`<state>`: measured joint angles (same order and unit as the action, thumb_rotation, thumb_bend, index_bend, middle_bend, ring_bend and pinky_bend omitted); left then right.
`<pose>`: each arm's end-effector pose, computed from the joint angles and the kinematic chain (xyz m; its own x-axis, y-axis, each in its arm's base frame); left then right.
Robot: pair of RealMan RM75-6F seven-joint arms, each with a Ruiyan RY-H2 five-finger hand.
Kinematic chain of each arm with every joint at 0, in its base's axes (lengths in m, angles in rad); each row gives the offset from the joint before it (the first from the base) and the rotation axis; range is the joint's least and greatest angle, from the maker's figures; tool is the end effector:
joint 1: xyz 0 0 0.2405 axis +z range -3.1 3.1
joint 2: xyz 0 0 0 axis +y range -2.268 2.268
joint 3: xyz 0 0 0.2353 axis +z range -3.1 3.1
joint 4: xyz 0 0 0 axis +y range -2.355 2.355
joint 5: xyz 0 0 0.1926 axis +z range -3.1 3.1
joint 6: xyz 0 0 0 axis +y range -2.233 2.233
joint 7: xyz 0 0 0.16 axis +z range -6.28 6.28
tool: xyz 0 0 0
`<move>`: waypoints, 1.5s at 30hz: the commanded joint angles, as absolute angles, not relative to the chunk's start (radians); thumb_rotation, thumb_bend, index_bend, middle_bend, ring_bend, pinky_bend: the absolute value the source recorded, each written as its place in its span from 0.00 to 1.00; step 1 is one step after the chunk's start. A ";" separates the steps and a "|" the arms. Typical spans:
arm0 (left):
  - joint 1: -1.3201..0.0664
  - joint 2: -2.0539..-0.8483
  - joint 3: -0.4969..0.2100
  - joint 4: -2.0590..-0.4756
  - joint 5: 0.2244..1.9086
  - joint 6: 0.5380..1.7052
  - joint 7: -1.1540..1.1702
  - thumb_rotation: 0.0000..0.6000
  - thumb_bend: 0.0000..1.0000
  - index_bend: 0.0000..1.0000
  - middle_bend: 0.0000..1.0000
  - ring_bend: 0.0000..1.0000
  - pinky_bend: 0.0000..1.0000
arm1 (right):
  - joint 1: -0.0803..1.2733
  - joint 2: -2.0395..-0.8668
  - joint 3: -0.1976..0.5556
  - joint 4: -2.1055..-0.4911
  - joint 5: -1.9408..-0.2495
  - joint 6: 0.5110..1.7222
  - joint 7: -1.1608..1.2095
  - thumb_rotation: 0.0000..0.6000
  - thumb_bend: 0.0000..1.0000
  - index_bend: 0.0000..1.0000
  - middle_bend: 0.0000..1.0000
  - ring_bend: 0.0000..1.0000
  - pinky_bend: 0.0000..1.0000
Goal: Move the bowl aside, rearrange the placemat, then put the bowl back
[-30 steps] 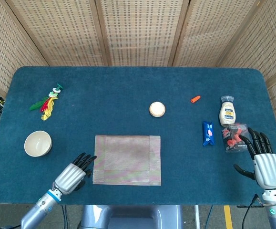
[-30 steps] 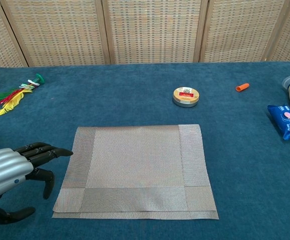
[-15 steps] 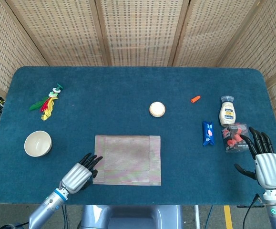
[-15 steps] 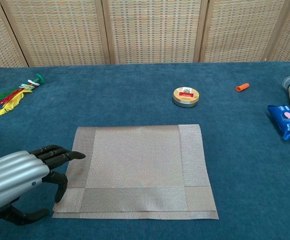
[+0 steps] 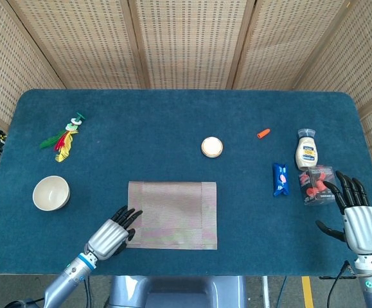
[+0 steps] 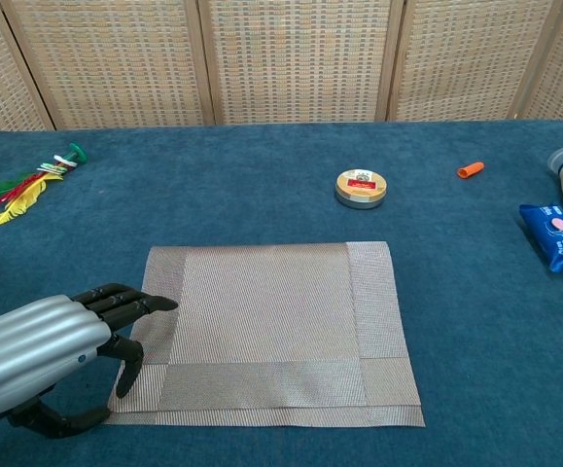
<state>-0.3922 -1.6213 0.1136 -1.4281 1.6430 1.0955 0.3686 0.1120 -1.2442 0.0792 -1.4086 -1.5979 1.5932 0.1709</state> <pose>-0.1872 0.1976 -0.0514 0.6169 0.2686 0.7398 0.7091 -0.5974 -0.3745 -0.2822 -0.2070 0.1596 0.2978 0.1306 0.9457 -0.9393 -0.1369 0.3147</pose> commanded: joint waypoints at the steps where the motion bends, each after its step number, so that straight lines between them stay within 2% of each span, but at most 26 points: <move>1: -0.395 -1.625 0.113 -1.426 1.639 1.092 0.368 1.00 0.37 0.54 0.00 0.00 0.00 | 0.112 -1.244 0.079 -1.409 -1.597 1.593 0.171 1.00 0.12 0.19 0.00 0.00 0.00; 14: -0.400 -1.627 0.115 -1.420 1.632 1.094 0.354 1.00 0.48 0.57 0.00 0.00 0.00 | 0.112 -1.244 0.079 -1.408 -1.598 1.593 0.174 1.00 0.12 0.19 0.00 0.00 0.00; 26: -0.405 -1.620 0.113 -1.422 1.625 1.094 0.351 1.00 0.49 0.61 0.00 0.00 0.00 | 0.111 -1.243 0.080 -1.409 -1.597 1.594 0.178 1.00 0.12 0.19 0.00 0.00 0.00; 30: -0.420 -1.601 0.084 -1.445 1.618 1.100 0.350 1.00 0.49 0.61 0.00 0.00 0.00 | 0.112 -1.243 0.079 -1.409 -1.599 1.594 0.178 1.00 0.12 0.19 0.00 0.00 0.00; 43: -0.527 -1.513 -0.087 -1.535 1.483 1.024 0.361 1.00 0.49 0.63 0.00 0.00 0.00 | 0.115 -1.245 0.084 -1.392 -1.583 1.580 0.188 1.00 0.12 0.19 0.00 0.00 0.00; 45: -0.576 -1.506 -0.157 -1.513 1.411 0.972 0.361 1.00 0.49 0.63 0.00 0.00 0.00 | 0.116 -1.247 0.087 -1.385 -1.573 1.571 0.190 1.00 0.12 0.19 0.00 0.00 0.00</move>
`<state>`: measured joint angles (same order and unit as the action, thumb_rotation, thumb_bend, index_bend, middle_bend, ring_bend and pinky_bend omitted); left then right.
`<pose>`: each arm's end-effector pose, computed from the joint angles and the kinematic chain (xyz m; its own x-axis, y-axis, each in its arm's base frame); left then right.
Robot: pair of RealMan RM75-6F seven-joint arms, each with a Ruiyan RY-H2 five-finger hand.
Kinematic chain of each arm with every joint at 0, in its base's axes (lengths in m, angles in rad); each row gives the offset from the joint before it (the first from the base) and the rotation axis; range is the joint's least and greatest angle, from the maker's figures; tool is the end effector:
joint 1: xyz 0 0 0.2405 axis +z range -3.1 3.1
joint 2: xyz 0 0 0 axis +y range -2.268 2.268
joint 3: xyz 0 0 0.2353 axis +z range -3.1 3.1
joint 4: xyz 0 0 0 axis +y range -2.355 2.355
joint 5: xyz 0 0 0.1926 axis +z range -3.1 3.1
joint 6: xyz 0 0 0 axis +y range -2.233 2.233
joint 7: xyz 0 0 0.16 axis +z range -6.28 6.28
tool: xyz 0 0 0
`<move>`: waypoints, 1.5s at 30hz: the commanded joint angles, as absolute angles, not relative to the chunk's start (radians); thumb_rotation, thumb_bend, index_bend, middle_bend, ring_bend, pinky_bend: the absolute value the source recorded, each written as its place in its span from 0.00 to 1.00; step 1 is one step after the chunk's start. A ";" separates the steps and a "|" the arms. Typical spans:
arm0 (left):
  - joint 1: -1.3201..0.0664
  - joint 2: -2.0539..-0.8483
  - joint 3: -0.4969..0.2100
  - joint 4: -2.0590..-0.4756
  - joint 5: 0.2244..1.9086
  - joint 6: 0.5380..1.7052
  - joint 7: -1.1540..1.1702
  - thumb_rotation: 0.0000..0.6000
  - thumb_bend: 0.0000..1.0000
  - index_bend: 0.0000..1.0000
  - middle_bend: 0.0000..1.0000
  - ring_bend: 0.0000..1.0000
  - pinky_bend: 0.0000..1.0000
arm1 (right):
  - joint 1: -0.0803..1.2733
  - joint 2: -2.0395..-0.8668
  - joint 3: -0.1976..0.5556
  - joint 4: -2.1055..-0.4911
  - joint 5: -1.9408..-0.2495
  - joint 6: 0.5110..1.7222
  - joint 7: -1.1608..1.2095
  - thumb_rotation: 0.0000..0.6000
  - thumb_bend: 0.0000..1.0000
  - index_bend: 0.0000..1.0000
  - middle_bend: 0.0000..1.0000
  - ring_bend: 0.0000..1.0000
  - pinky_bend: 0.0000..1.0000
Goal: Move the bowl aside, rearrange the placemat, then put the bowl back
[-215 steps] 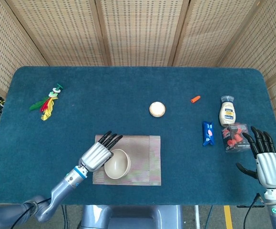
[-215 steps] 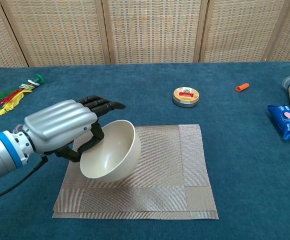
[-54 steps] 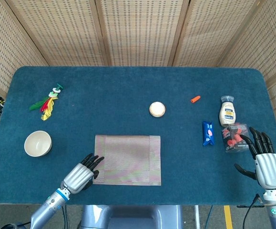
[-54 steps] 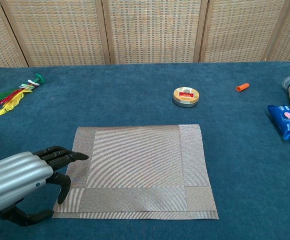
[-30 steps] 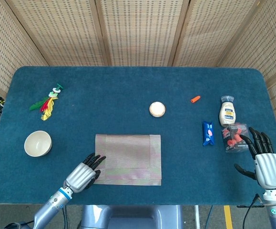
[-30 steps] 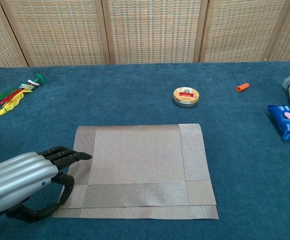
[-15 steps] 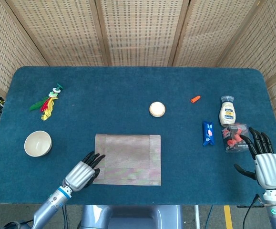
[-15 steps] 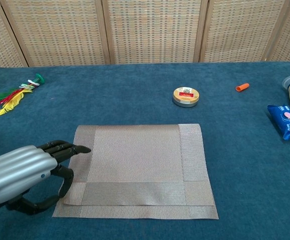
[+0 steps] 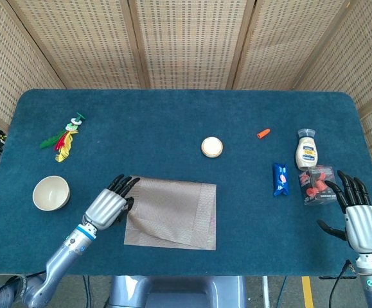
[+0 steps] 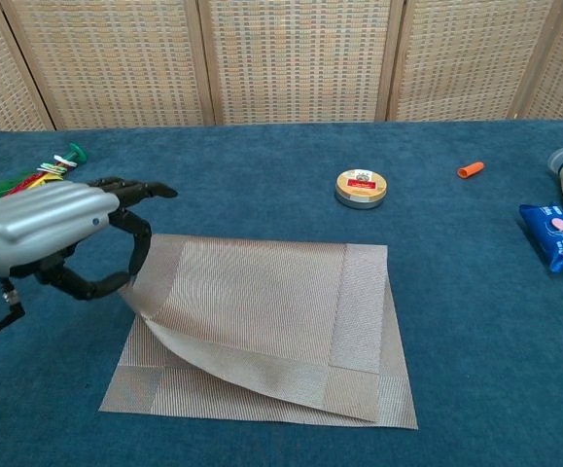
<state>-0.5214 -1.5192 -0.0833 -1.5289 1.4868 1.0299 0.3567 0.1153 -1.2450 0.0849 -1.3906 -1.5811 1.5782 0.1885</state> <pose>-0.1562 0.2731 -0.0078 0.5527 0.1929 0.8107 0.7587 -0.5189 -0.3938 -0.2875 -0.2099 0.1611 0.2984 0.1253 0.9462 -0.9419 -0.1213 0.3131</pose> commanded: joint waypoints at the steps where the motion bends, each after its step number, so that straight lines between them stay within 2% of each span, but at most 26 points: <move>1: -0.594 -1.505 -0.176 -1.503 1.384 0.948 0.363 1.00 0.49 0.64 0.00 0.00 0.00 | 0.117 -1.248 0.088 -1.383 -1.570 1.569 0.190 1.00 0.12 0.19 0.00 0.00 0.00; 10: -0.707 -1.526 -0.282 -1.395 1.227 0.845 0.356 1.00 0.49 0.65 0.00 0.00 0.00 | 0.123 -1.259 0.091 -1.361 -1.550 1.543 0.189 1.00 0.12 0.19 0.00 0.00 0.00; 14: -0.801 -1.563 -0.354 -1.281 1.155 0.788 0.329 1.00 0.49 0.66 0.00 0.00 0.00 | 0.125 -1.265 0.096 -1.349 -1.538 1.536 0.181 1.00 0.12 0.19 0.00 0.00 0.00; 22: -0.943 -1.642 -0.415 -1.082 1.088 0.729 0.290 1.00 0.49 0.67 0.00 0.00 0.00 | 0.128 -1.271 0.100 -1.336 -1.524 1.523 0.178 1.00 0.12 0.19 0.00 0.00 0.00; 36: -1.171 -1.870 -0.468 -0.613 0.996 0.674 0.252 1.00 0.49 0.67 0.00 0.00 0.00 | 0.134 -1.278 0.105 -1.309 -1.506 1.500 0.202 1.00 0.12 0.18 0.00 0.00 0.00; 45: -1.275 -1.979 -0.474 -0.387 0.991 0.640 0.235 1.00 0.48 0.65 0.00 0.00 0.00 | 0.141 -1.285 0.107 -1.290 -1.488 1.473 0.208 1.00 0.12 0.18 0.00 0.00 0.00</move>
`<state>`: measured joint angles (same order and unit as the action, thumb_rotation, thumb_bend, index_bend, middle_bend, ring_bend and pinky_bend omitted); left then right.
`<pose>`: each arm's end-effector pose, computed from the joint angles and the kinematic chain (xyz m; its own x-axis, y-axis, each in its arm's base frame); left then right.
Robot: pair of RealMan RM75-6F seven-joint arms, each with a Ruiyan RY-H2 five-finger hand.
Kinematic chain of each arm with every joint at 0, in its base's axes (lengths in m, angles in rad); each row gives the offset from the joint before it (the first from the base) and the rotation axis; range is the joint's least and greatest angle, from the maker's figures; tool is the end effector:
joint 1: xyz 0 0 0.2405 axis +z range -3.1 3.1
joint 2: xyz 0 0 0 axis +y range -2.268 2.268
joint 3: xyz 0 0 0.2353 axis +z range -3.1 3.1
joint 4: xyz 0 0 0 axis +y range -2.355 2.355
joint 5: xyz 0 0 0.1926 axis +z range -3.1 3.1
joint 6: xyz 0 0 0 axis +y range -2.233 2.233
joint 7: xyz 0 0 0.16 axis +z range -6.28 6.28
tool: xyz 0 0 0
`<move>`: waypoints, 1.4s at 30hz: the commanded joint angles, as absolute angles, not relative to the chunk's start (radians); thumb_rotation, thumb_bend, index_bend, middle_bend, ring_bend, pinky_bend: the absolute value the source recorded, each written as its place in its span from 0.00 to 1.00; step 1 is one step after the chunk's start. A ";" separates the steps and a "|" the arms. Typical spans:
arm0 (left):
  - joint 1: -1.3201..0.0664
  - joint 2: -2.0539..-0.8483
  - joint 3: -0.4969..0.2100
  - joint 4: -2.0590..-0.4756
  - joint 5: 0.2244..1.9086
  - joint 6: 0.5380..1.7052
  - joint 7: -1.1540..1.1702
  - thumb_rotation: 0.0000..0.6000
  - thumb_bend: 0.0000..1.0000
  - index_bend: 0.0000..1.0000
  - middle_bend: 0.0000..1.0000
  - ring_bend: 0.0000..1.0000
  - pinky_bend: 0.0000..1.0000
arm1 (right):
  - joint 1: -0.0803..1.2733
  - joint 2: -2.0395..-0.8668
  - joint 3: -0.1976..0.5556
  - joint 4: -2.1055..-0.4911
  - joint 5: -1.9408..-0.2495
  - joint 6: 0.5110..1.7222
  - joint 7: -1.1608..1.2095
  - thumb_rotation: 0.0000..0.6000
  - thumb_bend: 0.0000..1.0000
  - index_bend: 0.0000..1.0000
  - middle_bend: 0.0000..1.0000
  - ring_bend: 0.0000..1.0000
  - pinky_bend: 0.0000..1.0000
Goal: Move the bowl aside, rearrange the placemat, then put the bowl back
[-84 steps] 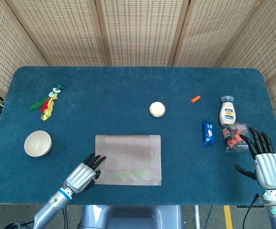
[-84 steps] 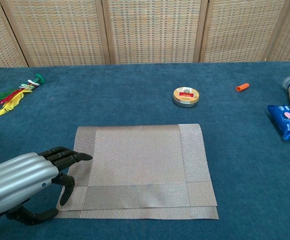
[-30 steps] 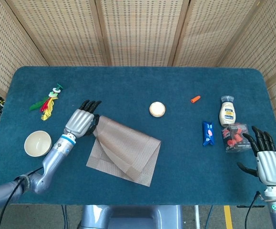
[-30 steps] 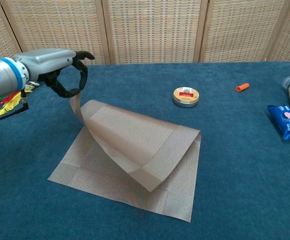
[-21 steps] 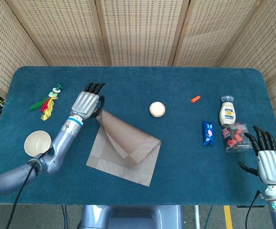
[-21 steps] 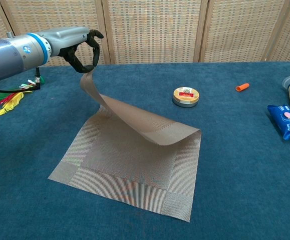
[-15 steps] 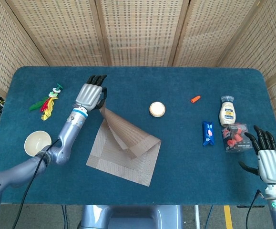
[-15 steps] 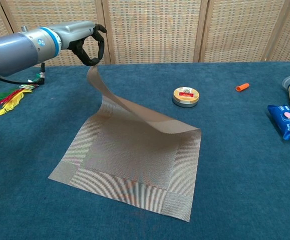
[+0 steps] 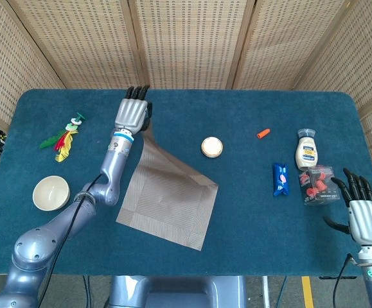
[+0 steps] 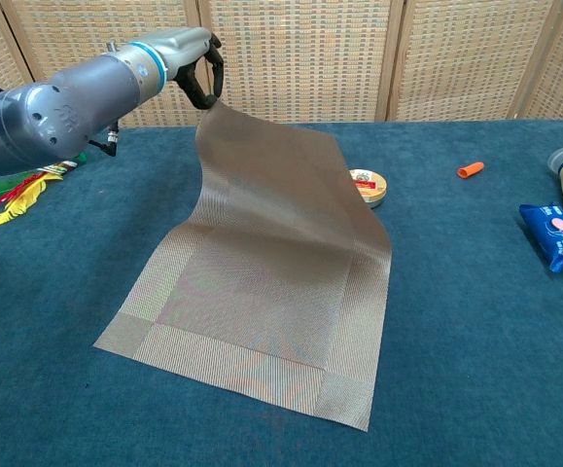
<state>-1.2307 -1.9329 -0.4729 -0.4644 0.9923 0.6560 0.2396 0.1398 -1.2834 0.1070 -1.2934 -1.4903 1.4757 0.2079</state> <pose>-0.0548 0.5031 0.0030 0.4943 0.0359 0.8685 0.8537 -0.2084 -0.4773 -0.3143 -0.2248 0.1559 0.3343 0.0781 0.9392 -0.9411 -0.0264 0.3372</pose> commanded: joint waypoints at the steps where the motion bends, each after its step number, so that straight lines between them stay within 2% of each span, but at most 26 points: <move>1: -1.284 -1.990 -0.473 -0.363 0.992 0.636 0.232 1.00 0.48 0.65 0.00 0.00 0.00 | 0.142 -1.286 0.107 -1.289 -1.487 1.471 0.208 1.00 0.12 0.18 0.00 0.00 0.00; 10: -1.331 -2.073 -0.468 -0.180 0.987 0.602 0.297 1.00 0.48 0.59 0.00 0.00 0.00 | 0.144 -1.293 0.105 -1.278 -1.479 1.456 0.200 1.00 0.12 0.18 0.00 0.00 0.00; 17: -1.350 -2.100 -0.484 -0.140 0.971 0.600 0.349 1.00 0.46 0.47 0.00 0.00 0.00 | 0.144 -1.295 0.105 -1.279 -1.475 1.451 0.191 1.00 0.12 0.18 0.00 0.00 0.00; 24: -1.374 -2.111 -0.494 -0.122 0.968 0.594 0.369 1.00 0.46 0.48 0.00 0.00 0.00 | 0.145 -1.296 0.103 -1.281 -1.479 1.453 0.191 1.00 0.12 0.18 0.00 0.00 0.00; 27: -1.379 -2.117 -0.497 -0.113 0.966 0.600 0.377 1.00 0.46 0.44 0.00 0.00 0.00 | 0.147 -1.297 0.102 -1.277 -1.477 1.444 0.193 1.00 0.12 0.18 0.00 0.00 0.00; 30: -1.379 -2.119 -0.499 -0.107 0.966 0.601 0.383 1.00 0.43 0.32 0.00 0.00 0.00 | 0.149 -1.299 0.101 -1.273 -1.475 1.439 0.194 1.00 0.12 0.17 0.00 0.00 0.00; 35: -1.370 -2.111 -0.508 -0.106 0.961 0.603 0.379 1.00 0.29 0.02 0.00 0.00 0.00 | 0.149 -1.301 0.100 -1.269 -1.474 1.436 0.193 1.00 0.12 0.17 0.00 0.00 0.00; 42: -1.327 -2.085 -0.483 -0.144 0.992 0.623 0.314 1.00 0.26 0.00 0.00 0.00 0.00 | 0.149 -1.302 0.101 -1.269 -1.474 1.439 0.192 1.00 0.12 0.16 0.00 0.00 0.00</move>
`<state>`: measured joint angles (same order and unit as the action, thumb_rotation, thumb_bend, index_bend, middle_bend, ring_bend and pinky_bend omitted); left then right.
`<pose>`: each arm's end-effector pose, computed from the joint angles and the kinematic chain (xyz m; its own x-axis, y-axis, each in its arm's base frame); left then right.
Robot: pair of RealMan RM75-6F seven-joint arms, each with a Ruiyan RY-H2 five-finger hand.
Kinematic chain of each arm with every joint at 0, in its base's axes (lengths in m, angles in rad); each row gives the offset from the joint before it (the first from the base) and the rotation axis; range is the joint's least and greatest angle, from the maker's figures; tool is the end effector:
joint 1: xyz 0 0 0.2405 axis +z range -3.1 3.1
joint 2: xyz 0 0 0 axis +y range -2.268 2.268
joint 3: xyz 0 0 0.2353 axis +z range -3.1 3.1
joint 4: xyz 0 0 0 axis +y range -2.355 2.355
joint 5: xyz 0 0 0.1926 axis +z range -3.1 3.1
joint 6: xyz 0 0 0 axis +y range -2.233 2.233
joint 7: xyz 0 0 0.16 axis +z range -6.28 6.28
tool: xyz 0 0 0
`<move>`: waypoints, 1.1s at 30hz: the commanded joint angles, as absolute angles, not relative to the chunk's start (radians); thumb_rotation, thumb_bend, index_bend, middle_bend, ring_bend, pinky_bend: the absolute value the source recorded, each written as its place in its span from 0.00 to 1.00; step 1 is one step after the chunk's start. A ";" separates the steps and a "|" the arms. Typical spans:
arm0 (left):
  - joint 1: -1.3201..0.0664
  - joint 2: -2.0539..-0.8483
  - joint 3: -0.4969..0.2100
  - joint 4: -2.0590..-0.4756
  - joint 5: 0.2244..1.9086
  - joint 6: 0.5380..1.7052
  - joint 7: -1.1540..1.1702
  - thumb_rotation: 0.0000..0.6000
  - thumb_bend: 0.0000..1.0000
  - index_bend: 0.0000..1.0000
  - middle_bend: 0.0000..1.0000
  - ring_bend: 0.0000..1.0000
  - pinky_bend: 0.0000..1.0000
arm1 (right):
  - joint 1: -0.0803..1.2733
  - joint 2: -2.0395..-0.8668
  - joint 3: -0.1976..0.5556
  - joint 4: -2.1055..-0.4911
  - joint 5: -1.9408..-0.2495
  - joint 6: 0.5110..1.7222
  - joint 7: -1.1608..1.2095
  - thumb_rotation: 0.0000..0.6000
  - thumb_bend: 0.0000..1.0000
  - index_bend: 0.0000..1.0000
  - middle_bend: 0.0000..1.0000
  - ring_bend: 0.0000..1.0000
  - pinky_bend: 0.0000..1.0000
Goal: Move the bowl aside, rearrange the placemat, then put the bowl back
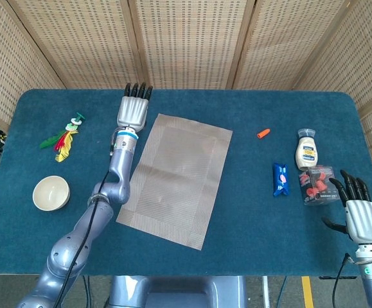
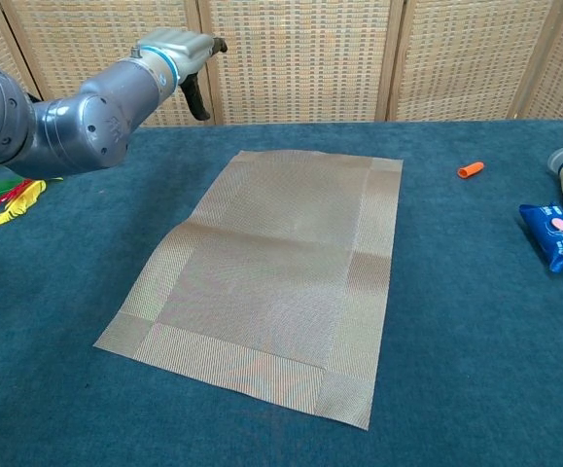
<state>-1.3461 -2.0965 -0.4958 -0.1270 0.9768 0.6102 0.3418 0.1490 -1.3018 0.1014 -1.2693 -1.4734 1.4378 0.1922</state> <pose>-0.0529 0.5105 -0.0032 0.6404 -0.0085 0.7680 0.7619 -0.1192 -0.6367 -0.3206 -0.2273 0.1478 0.3540 0.0428 0.9343 -0.9350 -0.0079 0.3546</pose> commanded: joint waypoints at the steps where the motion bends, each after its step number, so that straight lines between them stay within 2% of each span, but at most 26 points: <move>1: -1.313 -2.076 -0.475 -0.158 1.003 0.635 0.290 1.00 0.26 0.00 0.00 0.00 0.00 | 0.149 -1.302 0.101 -1.270 -1.475 1.439 0.191 1.00 0.12 0.16 0.00 0.00 0.00; 6: -1.228 -2.019 -0.421 -0.248 1.068 0.707 0.171 1.00 0.26 0.01 0.00 0.00 0.00 | 0.151 -1.304 0.097 -1.268 -1.476 1.432 0.189 1.00 0.12 0.16 0.00 0.00 0.00; 11: -1.101 -1.910 -0.344 -0.423 1.154 0.830 0.100 1.00 0.26 0.02 0.00 0.00 0.00 | 0.153 -1.308 0.095 -1.269 -1.480 1.431 0.181 1.00 0.12 0.17 0.00 0.00 0.00; 23: -0.720 -1.503 -0.209 -1.202 1.206 1.152 0.216 1.00 0.26 0.04 0.00 0.00 0.00 | 0.154 -1.319 0.091 -1.259 -1.491 1.440 0.181 1.00 0.12 0.17 0.00 0.00 0.00; 28: -0.621 -1.396 -0.155 -1.403 1.233 1.240 0.254 1.00 0.26 0.05 0.00 0.00 0.00 | 0.149 -1.313 0.091 -1.269 -1.500 1.458 0.184 1.00 0.12 0.17 0.00 0.00 0.00; 33: -0.487 -1.310 -0.053 -1.561 1.287 1.363 0.305 1.00 0.26 0.05 0.00 0.00 0.00 | 0.144 -1.309 0.087 -1.281 -1.516 1.480 0.182 1.00 0.12 0.17 0.00 0.00 0.00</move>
<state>-0.5732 -1.3806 -0.1246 -1.4762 1.2460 1.2786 0.2578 0.1447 -1.3102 0.0879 -1.2800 -1.5144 1.4782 0.1830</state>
